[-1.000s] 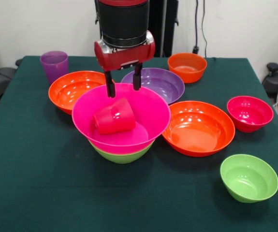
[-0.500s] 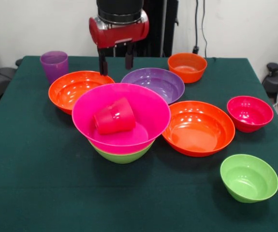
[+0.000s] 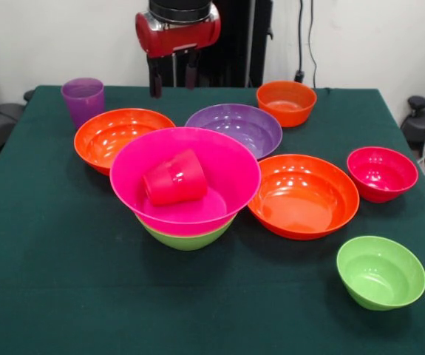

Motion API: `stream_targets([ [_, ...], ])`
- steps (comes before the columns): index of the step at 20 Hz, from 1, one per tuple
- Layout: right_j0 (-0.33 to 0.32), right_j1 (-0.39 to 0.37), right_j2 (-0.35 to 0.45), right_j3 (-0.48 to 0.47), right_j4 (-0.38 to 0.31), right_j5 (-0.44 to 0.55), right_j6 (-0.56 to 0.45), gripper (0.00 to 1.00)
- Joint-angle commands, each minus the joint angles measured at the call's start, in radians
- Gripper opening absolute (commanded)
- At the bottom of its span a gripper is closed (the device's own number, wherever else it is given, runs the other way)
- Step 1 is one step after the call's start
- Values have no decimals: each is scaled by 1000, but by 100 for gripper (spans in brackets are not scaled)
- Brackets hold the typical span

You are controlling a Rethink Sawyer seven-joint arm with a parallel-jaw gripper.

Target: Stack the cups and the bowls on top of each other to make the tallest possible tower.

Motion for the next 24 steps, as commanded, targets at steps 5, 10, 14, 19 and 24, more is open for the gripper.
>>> stream_targets([
  [5, -10, 35, -39, 116, -123, -95, -106, 100],
  [10, -10, 70, -8, 113, -116, -133, -111, 100],
  [14, 7, 88, 15, 92, -118, -176, -111, 100],
  [19, -11, 64, 11, 100, -117, -168, -139, 100],
  [24, -175, -63, 62, 179, -59, -119, -311, 100],
])
